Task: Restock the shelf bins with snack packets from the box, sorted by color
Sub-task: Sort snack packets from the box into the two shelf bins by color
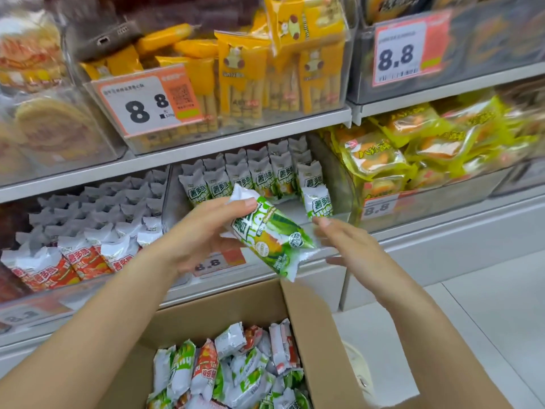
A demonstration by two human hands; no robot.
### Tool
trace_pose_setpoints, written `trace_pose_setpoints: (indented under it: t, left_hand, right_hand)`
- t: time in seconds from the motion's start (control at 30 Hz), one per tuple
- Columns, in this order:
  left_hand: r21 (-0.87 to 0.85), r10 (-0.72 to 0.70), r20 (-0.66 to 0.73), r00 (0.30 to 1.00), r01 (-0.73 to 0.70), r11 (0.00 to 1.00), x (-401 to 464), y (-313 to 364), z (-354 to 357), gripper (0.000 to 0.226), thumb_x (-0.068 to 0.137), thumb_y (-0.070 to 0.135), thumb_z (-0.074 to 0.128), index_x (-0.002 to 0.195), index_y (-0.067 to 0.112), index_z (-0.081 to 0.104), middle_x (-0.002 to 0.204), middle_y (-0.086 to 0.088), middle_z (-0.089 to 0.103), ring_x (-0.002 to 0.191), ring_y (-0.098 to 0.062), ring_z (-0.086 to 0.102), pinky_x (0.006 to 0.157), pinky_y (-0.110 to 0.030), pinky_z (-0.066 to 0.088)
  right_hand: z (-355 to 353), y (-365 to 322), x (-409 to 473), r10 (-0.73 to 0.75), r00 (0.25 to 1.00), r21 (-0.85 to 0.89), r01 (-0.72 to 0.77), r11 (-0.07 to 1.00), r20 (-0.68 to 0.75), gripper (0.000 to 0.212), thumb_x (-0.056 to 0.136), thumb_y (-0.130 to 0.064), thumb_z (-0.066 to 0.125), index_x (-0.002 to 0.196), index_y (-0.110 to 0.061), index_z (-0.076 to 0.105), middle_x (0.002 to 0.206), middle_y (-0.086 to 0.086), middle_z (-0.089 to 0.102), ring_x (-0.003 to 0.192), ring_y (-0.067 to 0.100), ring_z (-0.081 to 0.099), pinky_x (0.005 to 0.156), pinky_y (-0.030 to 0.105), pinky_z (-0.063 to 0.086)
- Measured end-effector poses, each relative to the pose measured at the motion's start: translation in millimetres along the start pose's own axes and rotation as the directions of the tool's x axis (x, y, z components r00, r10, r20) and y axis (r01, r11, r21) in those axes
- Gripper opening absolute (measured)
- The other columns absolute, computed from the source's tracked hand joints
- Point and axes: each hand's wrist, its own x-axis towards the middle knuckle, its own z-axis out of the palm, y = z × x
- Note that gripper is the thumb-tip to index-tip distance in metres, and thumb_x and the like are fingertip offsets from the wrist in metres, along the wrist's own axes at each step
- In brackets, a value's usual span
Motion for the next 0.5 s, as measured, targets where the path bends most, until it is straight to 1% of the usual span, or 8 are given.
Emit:
trace_pose_setpoints:
  t: [0.03,0.07,0.1,0.2,0.27,0.37,0.43,0.5]
  left_hand:
    - [0.070,0.041,-0.048,0.998,-0.037,0.997,8,5,-3,0.055,0.064,0.050,0.071,0.101,0.010,0.070,0.098,-0.009,0.073,0.091,-0.026,0.067,0.086,-0.041,0.053]
    - [0.152,0.093,-0.092,0.991,-0.079,0.985,18,8,-5,0.052,0.063,0.052,0.072,0.099,0.014,0.071,0.099,-0.006,0.074,0.093,-0.023,0.068,0.090,-0.040,0.052]
    - [0.246,0.148,-0.128,0.981,-0.113,0.963,26,11,-6,0.050,0.062,0.055,0.072,0.095,0.017,0.072,0.096,-0.001,0.074,0.091,-0.018,0.068,0.088,-0.035,0.052]
    - [0.472,0.276,-0.143,0.951,-0.180,0.863,63,14,-4,0.038,0.064,0.053,0.077,0.081,0.020,0.071,0.079,0.005,0.065,0.070,-0.004,0.055,0.065,-0.021,0.042]
    - [0.485,0.238,-0.133,0.962,-0.146,0.863,91,9,-2,0.043,0.061,0.053,0.079,0.085,0.017,0.072,0.078,0.004,0.062,0.069,-0.005,0.053,0.064,-0.022,0.041]
    - [0.453,0.058,-0.132,0.990,0.008,0.892,130,4,-2,0.060,0.055,0.066,0.073,0.097,0.022,0.072,0.094,0.006,0.071,0.085,-0.008,0.064,0.085,-0.030,0.052]
    - [0.427,-0.114,-0.044,0.992,0.122,0.896,150,-1,-5,0.050,0.064,0.065,0.073,0.102,0.034,0.067,0.107,0.012,0.069,0.099,-0.007,0.065,0.102,-0.035,0.046]
    - [0.506,-0.200,0.049,0.978,0.148,0.850,165,-6,-6,0.057,0.062,0.067,0.072,0.108,0.035,0.062,0.112,0.017,0.065,0.105,-0.006,0.062,0.106,-0.035,0.042]
  right_hand:
    - [-3,2,3,-0.068,0.991,-0.337,0.026,0.941,-0.113,0.048,0.098,-0.049,0.038,0.139,-0.027,0.047,0.141,-0.001,0.050,0.129,0.017,0.045,0.098,0.031,0.041]
    - [-5,4,6,-0.135,0.977,-0.612,0.006,0.791,-0.165,0.053,0.099,-0.050,0.035,0.145,-0.024,0.039,0.147,0.002,0.042,0.135,0.020,0.037,0.102,0.033,0.036]
    - [-6,6,10,-0.169,0.972,-0.740,-0.008,0.672,-0.165,0.057,0.099,-0.050,0.033,0.148,-0.022,0.031,0.152,0.004,0.034,0.139,0.022,0.028,0.106,0.034,0.031]
    - [-1,9,22,-0.120,0.990,-0.756,0.026,0.654,-0.069,0.061,0.099,-0.050,0.033,0.152,-0.020,0.020,0.159,0.006,0.016,0.146,0.021,0.013,0.114,0.033,0.021]
    - [4,8,29,-0.106,0.994,-0.772,0.049,0.634,-0.024,0.063,0.099,-0.050,0.032,0.153,-0.021,0.016,0.161,0.006,0.008,0.147,0.020,0.007,0.115,0.034,0.020]
    - [8,9,37,-0.067,0.998,-0.784,0.040,0.620,-0.002,0.065,0.099,-0.050,0.033,0.154,-0.021,0.011,0.162,0.006,0.002,0.148,0.020,0.003,0.117,0.034,0.018]
    - [7,10,40,-0.049,0.999,-0.784,0.032,0.620,0.002,0.067,0.099,-0.051,0.034,0.154,-0.021,0.010,0.162,0.005,0.001,0.148,0.019,0.003,0.117,0.035,0.020]
    - [6,10,41,-0.046,0.999,-0.796,0.037,0.604,0.011,0.067,0.099,-0.051,0.035,0.154,-0.023,0.010,0.162,0.005,0.002,0.148,0.020,0.005,0.117,0.035,0.020]
